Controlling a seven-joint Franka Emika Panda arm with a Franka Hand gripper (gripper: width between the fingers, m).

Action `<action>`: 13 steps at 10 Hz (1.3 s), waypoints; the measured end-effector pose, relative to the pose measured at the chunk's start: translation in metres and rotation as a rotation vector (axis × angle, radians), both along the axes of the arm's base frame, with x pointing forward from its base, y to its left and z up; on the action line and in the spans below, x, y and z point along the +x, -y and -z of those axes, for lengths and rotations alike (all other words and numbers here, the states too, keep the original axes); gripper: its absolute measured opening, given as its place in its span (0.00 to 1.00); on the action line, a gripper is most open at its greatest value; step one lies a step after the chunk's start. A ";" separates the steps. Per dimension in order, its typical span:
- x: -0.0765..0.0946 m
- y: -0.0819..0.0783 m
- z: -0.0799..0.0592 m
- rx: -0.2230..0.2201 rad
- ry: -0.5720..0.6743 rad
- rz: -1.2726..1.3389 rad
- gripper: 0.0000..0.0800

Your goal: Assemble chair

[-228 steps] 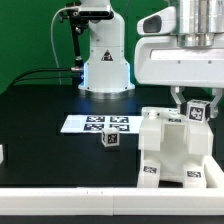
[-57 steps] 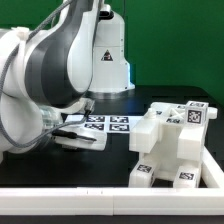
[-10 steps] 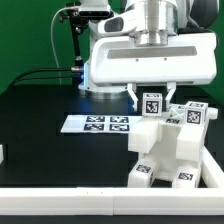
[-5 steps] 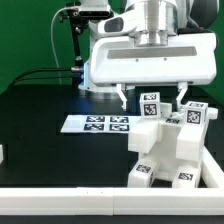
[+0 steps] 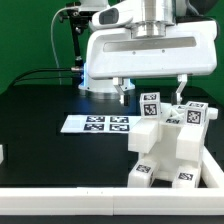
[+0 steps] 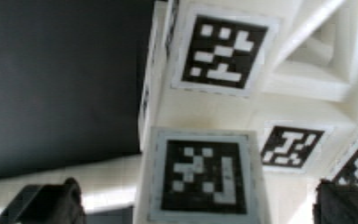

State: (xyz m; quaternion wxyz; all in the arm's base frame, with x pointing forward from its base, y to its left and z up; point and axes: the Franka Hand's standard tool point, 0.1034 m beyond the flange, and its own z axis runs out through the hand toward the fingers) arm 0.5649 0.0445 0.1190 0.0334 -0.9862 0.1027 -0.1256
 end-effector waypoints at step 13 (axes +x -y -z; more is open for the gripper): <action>0.001 0.002 0.006 0.117 -0.221 0.428 0.33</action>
Offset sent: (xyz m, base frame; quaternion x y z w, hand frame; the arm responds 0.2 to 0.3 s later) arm -0.0065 -0.0003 -0.0104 -0.0056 -0.1063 -0.0036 0.9943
